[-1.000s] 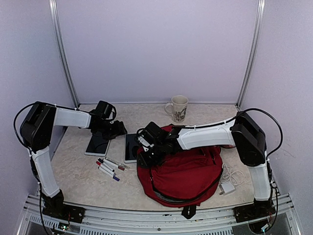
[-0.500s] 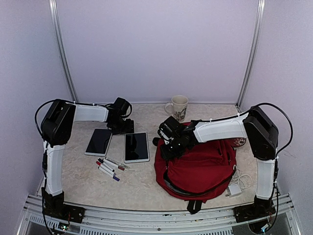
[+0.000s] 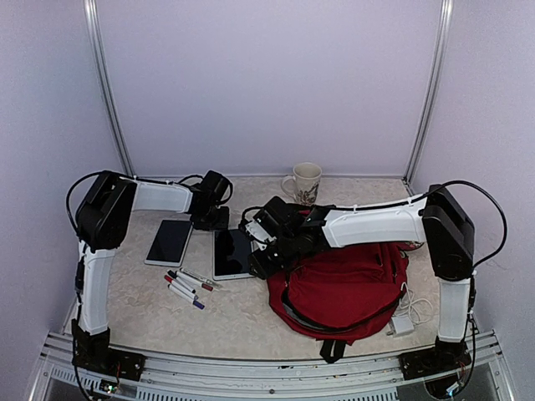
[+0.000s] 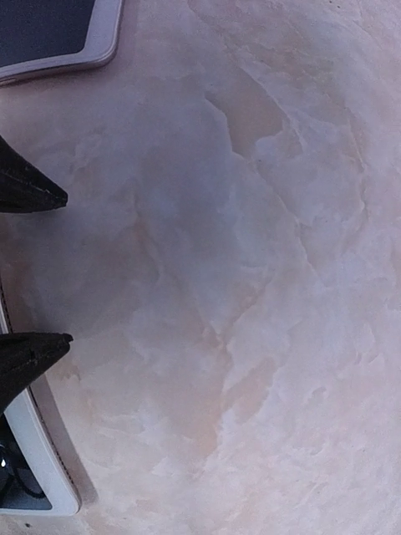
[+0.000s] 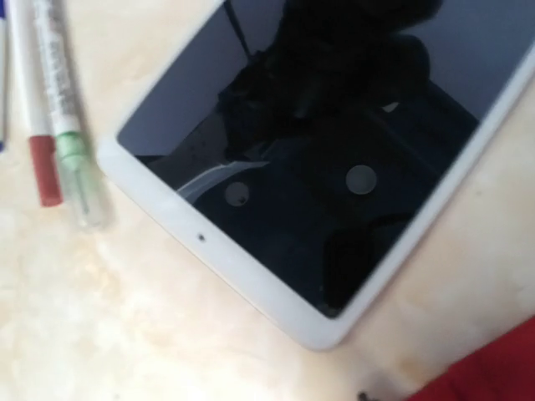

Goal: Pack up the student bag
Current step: Move the pen to the corner of the board.

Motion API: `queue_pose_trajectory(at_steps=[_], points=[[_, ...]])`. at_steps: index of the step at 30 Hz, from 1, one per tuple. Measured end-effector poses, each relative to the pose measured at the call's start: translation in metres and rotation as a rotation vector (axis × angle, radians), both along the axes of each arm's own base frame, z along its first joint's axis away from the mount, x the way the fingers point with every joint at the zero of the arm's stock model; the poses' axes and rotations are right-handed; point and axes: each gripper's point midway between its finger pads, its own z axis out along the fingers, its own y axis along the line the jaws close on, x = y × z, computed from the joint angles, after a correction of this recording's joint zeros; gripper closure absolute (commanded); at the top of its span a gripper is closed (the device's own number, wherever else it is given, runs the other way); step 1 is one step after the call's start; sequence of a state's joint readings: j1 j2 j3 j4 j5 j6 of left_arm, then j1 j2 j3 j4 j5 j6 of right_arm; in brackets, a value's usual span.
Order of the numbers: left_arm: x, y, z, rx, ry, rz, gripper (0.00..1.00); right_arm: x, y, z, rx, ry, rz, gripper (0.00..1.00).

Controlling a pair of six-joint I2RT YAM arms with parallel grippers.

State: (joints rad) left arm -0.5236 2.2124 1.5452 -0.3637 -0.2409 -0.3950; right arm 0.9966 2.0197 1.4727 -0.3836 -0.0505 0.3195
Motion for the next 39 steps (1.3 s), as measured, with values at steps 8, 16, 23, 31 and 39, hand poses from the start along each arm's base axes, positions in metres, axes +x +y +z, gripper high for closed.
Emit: queue_pose_trajectory(at_steps=[8,16,23,31,39], points=[[-0.036,-0.009,-0.001,-0.031,-0.035,-0.055,0.54,-0.003,-0.009,-0.014,0.021,0.092,-0.053,0.51],[-0.053,-0.017,-0.002,-0.044,-0.057,-0.081,0.55,0.014,-0.015,-0.029,0.035,0.18,-0.106,0.5],[-0.081,-0.027,-0.001,-0.051,-0.054,-0.113,0.54,0.016,-0.008,-0.041,0.033,0.219,-0.098,0.5],[-0.118,-0.039,-0.002,-0.056,-0.042,-0.158,0.54,0.012,-0.008,-0.044,0.049,0.245,-0.104,0.5],[-0.17,-0.051,0.0,-0.04,0.004,-0.226,0.51,-0.016,-0.021,-0.043,0.04,0.286,-0.086,0.49]])
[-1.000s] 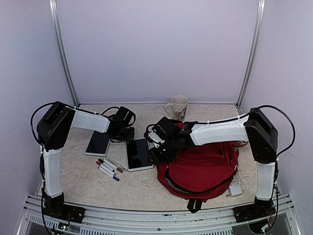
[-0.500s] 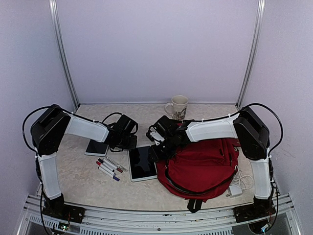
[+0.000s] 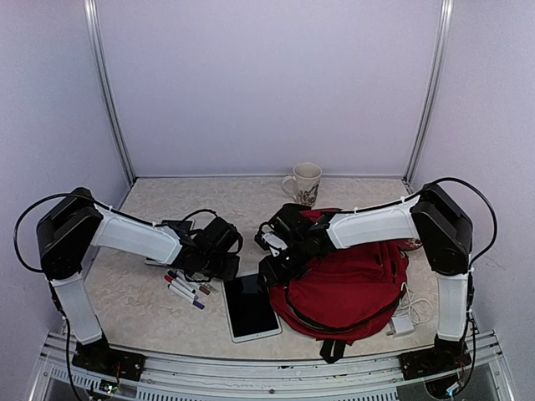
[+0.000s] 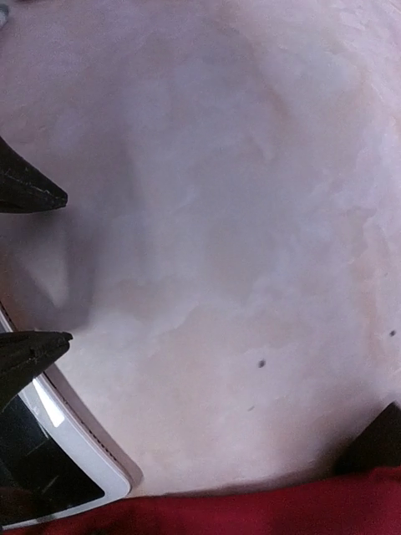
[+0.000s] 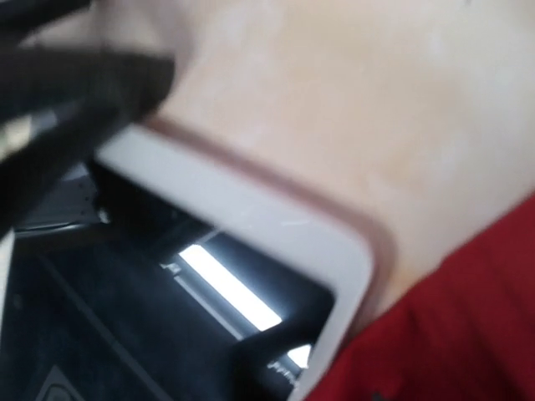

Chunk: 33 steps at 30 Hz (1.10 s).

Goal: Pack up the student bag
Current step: Move the pen to the corner of the board.

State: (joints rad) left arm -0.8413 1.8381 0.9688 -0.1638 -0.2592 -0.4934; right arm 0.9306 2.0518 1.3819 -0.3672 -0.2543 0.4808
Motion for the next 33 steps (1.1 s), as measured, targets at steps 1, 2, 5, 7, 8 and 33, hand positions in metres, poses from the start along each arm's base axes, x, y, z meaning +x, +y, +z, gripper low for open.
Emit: queue_pose_trajectory(at_steps=[1,2,5,7,8,33], points=[[-0.007,-0.002,0.0,0.007,0.01,-0.01,0.48,-0.003,-0.001,0.002,0.006,0.007,0.001,0.49],[-0.013,-0.003,0.001,0.014,0.02,-0.018,0.45,-0.005,-0.001,0.004,0.013,0.012,0.003,0.49],[-0.033,-0.003,0.003,0.049,0.055,-0.031,0.39,-0.005,-0.002,0.017,0.026,-0.007,-0.002,0.5],[-0.045,0.003,0.005,0.079,0.078,-0.028,0.38,-0.003,-0.004,0.031,0.018,-0.053,-0.013,0.5],[-0.051,0.006,0.008,0.096,0.085,-0.028,0.37,-0.004,-0.004,0.04,0.011,-0.08,-0.017,0.5],[-0.177,0.001,0.009,0.115,0.174,-0.01,0.37,-0.149,-0.05,0.015,-0.048,0.031,0.059,0.44]])
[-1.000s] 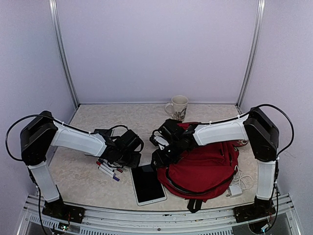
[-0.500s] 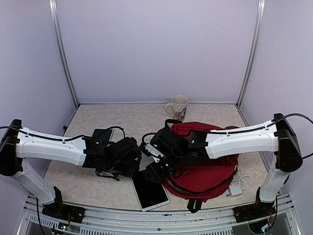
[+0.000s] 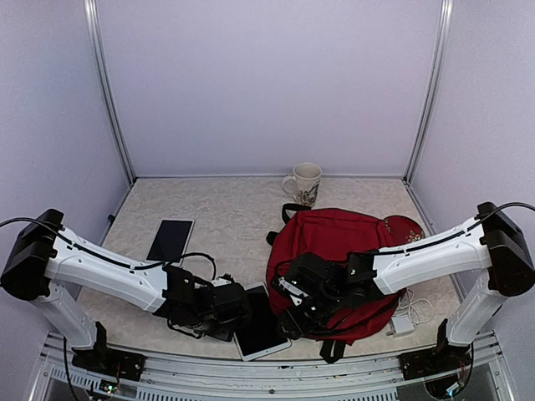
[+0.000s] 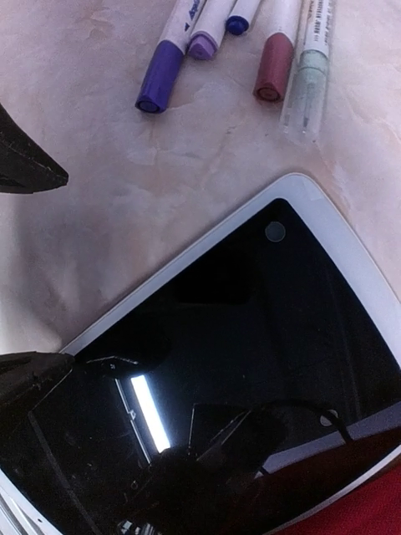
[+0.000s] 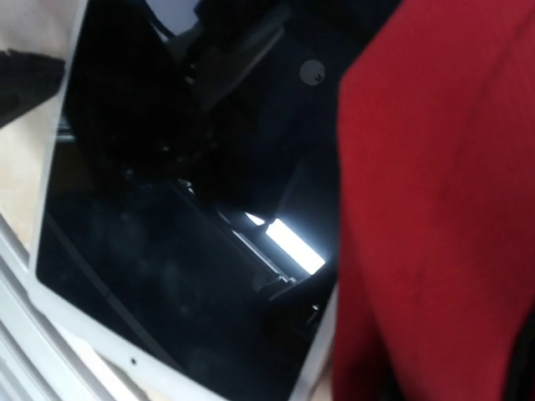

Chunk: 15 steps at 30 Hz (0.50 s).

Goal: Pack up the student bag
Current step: Move the pen to the corner of the board.

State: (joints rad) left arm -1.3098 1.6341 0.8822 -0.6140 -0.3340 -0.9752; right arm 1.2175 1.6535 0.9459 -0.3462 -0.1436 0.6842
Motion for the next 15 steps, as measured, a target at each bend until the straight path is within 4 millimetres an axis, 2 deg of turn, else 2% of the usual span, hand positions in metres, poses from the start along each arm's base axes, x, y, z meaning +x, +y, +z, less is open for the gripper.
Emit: queue_pose_trajectory(at_steps=[3,5,8,12,15], points=[[-0.003,0.003,-0.002,-0.012,0.015,0.021,0.37,0.0,0.002,0.0,0.006,0.003,0.0,0.46],[-0.009,0.014,-0.008,0.005,0.037,0.032,0.37,-0.001,0.002,0.0,0.008,0.006,0.003,0.47],[-0.016,0.024,-0.008,-0.007,0.055,0.049,0.37,-0.001,0.002,0.001,-0.004,-0.012,0.0,0.47],[-0.024,0.033,-0.01,-0.005,0.067,0.059,0.36,-0.023,0.019,0.016,0.001,-0.064,0.057,0.5],[-0.027,0.032,-0.01,-0.007,0.074,0.049,0.36,-0.037,0.035,0.03,0.038,-0.086,0.086,0.53]])
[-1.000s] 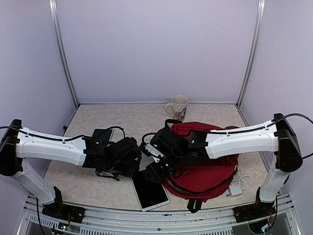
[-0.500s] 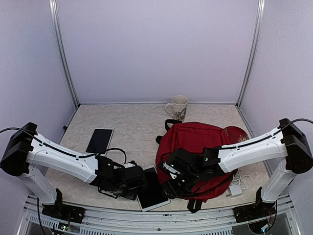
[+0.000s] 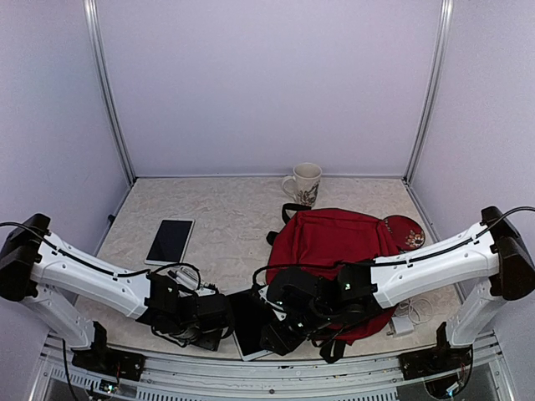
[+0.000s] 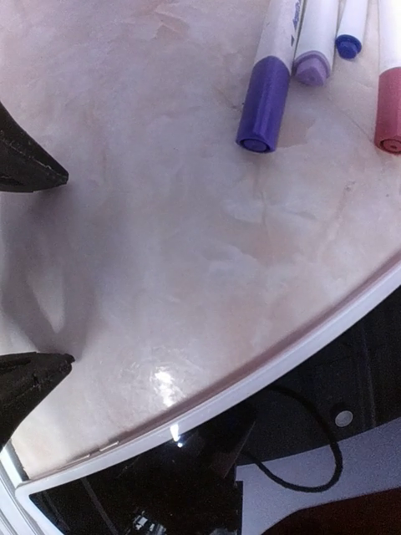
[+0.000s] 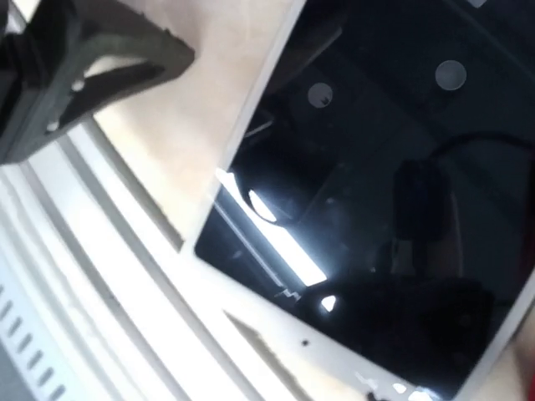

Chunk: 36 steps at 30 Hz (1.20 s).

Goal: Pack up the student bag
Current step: Move the pen to the corner of the board.

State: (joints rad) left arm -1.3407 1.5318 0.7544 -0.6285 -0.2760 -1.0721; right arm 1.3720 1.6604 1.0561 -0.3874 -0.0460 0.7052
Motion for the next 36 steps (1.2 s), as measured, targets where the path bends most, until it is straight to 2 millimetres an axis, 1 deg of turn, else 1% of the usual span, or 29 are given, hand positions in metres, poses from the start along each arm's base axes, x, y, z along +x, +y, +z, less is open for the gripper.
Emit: queue_pose_trajectory(at_steps=[2,3,7,10,16,20,24,30,36], points=[[0.0,-0.002,0.0,0.003,0.0,-0.009,0.36,0.003,-0.001,-0.002,-0.01,-0.01,-0.021,0.53],[0.0,-0.004,0.0,0.004,-0.001,-0.017,0.35,0.008,-0.004,-0.006,-0.026,-0.012,-0.043,0.52],[0.002,-0.017,0.0,0.002,-0.007,-0.057,0.35,0.028,-0.019,-0.035,-0.113,-0.002,-0.128,0.47],[0.003,-0.021,0.0,0.001,-0.011,-0.079,0.35,0.038,-0.029,-0.048,-0.148,0.009,-0.165,0.44],[0.009,-0.029,0.0,-0.016,-0.016,-0.107,0.35,0.049,-0.028,-0.05,-0.115,0.057,-0.184,0.41],[0.015,-0.03,0.0,-0.036,-0.017,-0.108,0.35,0.048,-0.02,-0.052,-0.068,0.107,-0.153,0.41],[0.015,-0.029,0.0,-0.061,-0.02,-0.116,0.36,0.042,-0.01,-0.051,-0.034,0.156,-0.113,0.41],[0.014,-0.026,-0.003,-0.1,-0.031,-0.119,0.38,0.042,-0.004,-0.049,-0.008,0.232,-0.088,0.41],[0.014,-0.023,-0.006,-0.105,-0.034,-0.119,0.38,0.04,-0.001,-0.046,0.02,0.27,-0.074,0.41]])
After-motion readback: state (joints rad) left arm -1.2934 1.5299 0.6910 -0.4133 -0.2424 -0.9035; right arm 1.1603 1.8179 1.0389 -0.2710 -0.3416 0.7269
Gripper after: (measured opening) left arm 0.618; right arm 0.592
